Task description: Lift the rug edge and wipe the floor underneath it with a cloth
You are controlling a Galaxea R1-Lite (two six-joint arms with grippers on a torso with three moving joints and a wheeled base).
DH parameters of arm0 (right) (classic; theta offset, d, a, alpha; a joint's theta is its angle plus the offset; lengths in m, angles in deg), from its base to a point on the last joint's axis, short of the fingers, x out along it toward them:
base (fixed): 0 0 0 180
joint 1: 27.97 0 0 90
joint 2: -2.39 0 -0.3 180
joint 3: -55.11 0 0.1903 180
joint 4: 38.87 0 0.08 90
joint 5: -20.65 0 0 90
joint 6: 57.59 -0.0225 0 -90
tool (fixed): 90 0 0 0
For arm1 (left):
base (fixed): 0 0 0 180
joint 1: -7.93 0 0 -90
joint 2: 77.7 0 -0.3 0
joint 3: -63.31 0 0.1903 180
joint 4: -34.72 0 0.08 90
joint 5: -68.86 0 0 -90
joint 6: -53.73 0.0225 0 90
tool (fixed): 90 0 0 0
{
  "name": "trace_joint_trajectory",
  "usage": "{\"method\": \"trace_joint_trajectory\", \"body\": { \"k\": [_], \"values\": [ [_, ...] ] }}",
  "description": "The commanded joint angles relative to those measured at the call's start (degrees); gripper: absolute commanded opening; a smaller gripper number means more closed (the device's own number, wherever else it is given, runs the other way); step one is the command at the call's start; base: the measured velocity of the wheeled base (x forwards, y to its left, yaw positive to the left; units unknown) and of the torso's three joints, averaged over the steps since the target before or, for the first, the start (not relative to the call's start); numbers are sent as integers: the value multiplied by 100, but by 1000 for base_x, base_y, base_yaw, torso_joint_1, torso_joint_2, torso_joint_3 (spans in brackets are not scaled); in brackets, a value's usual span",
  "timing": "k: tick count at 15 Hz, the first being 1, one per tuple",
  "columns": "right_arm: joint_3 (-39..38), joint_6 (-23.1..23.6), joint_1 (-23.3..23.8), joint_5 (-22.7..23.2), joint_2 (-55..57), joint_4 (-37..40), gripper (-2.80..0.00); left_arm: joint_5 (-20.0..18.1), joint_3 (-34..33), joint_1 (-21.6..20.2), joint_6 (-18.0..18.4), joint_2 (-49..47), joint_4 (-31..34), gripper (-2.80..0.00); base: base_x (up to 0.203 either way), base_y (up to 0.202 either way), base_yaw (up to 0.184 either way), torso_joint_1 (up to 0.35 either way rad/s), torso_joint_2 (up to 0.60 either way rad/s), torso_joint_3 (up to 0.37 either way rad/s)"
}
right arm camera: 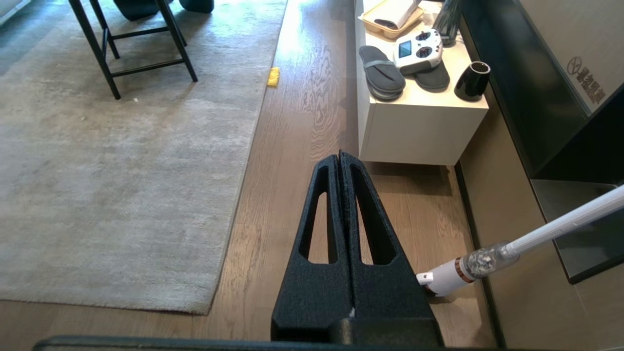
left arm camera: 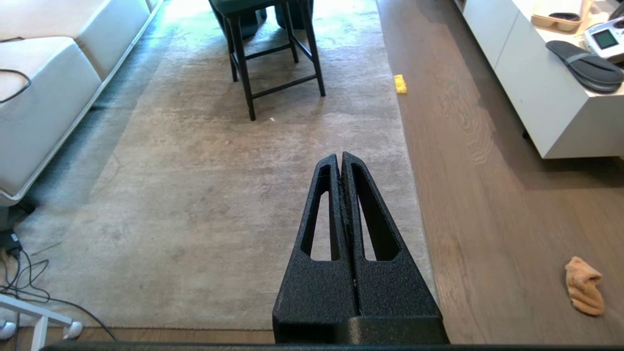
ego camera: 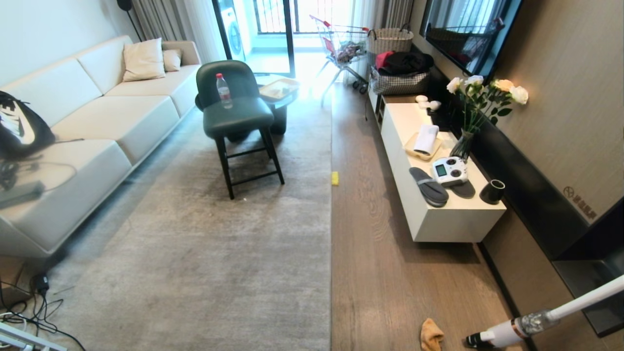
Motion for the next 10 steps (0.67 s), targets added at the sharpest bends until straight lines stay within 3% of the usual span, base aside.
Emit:
{"method": "trace_joint_trajectory", "body": {
  "k": [1,10],
  "values": [
    [1,3,-3,4,0,1,-280,1,-1,2,3,-5,0,-280,0,0,0,0,0,0],
    [1,29,-3,-5,2,-7,-280,1,-1,2,3,-5,0,-280,0,0,0,0,0,0]
  ]
}}
